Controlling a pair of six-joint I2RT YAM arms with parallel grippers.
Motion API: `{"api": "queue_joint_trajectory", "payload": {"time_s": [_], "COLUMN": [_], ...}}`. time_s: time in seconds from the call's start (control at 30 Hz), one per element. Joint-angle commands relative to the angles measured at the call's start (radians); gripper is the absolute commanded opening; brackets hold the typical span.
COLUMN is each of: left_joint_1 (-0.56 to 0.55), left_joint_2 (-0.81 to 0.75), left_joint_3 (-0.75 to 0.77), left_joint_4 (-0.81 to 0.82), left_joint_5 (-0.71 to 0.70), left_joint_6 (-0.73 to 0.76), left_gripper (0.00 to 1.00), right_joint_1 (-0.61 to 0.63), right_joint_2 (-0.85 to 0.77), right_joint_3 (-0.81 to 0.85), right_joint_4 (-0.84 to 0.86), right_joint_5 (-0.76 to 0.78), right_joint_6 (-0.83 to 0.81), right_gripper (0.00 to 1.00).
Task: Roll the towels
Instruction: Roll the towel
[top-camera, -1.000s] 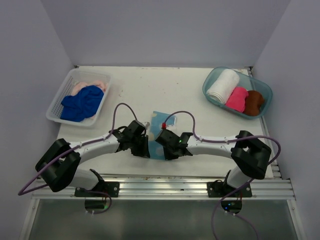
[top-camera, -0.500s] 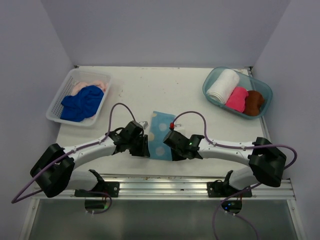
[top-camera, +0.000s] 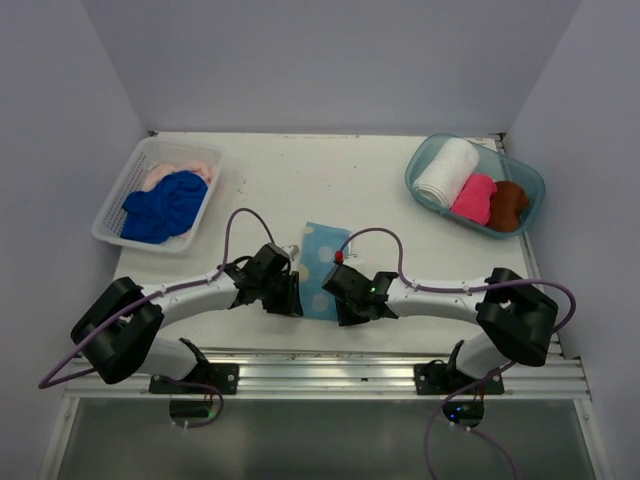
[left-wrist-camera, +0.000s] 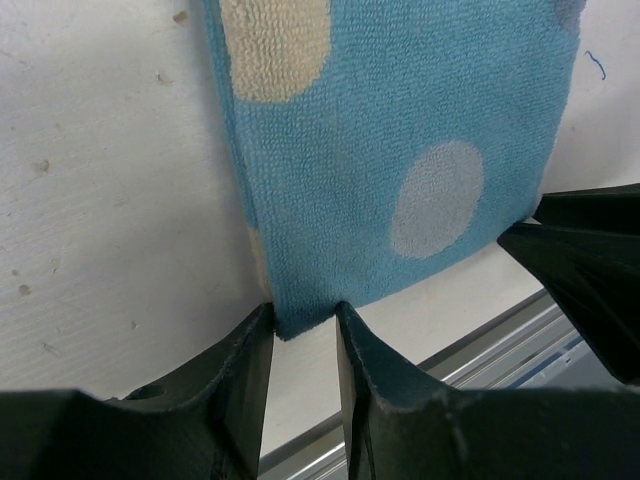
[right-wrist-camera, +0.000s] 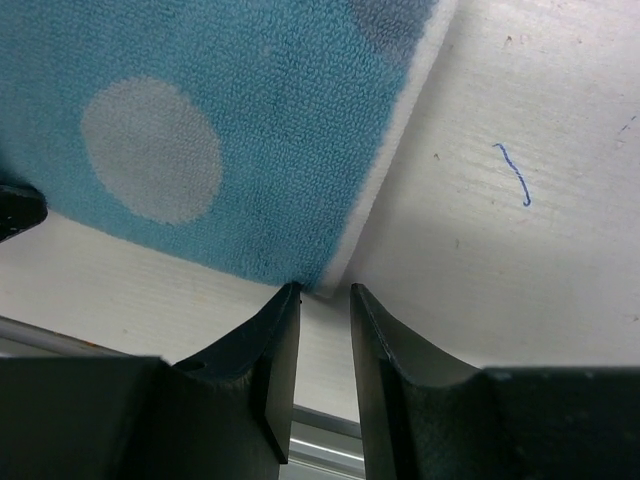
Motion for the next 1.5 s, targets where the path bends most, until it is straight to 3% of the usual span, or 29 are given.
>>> {"api": "queue_joint_trajectory", "payload": {"time_s": [0.0,0.13,0.43,0.5,0.67,0.77,0.83,0.93,1.13,1.27,1.47], "left_joint_1": [0.006,0.006,0.006,0.006,0.006,0.006,0.006,0.006,0.006,0.006,0.006], "left_joint_2": [0.030,0.038,0.029,0.024,0.012,0.004,0.009,0.007,0.007,0.012,-0.005], "left_joint_3": [-0.012,-0.014,-0.012,-0.014,-0.011,-0.006,-0.002,-0.006,-0.015,-0.017,0.001], "left_joint_4": [0.034,0.036,-0.004,-0.018,-0.032,-0.038,-0.043,-0.043,-0.034,-0.021,-0.040], "left_joint_5": [-0.022,-0.022,-0.063,-0.072,-0.063,-0.063,-0.059,-0.057,-0.048,-0.032,-0.020], "left_joint_6": [0.034,0.035,0.041,0.041,0.038,0.041,0.043,0.040,0.035,0.031,0.020], "left_gripper": [0.35,0.30,0.29,0.22,0.16,0.22,0.34,0.37,0.20,0.18,0.00], "right_joint_1": [0.001,0.001,0.001,0.001,0.001,0.001,0.001,0.001,0.001,0.001,0.001], "right_joint_2": [0.028,0.042,0.009,0.001,-0.001,-0.002,-0.004,-0.011,-0.024,-0.019,-0.031], "right_joint_3": [0.006,0.009,0.006,0.003,0.004,0.001,-0.002,-0.006,-0.012,-0.012,-0.006], "right_joint_4": [0.048,0.054,0.031,0.031,0.031,0.031,0.033,0.031,0.024,0.027,0.016], "right_joint_5": [-0.011,-0.016,0.007,0.007,0.007,0.009,0.012,0.017,0.029,0.027,0.037], "right_joint_6": [0.002,0.007,0.016,0.021,0.025,0.030,0.033,0.038,0.041,0.044,0.044], "right_gripper": [0.31,0.28,0.20,0.15,0.06,0.04,0.04,0.04,0.04,0.03,0.00]}}
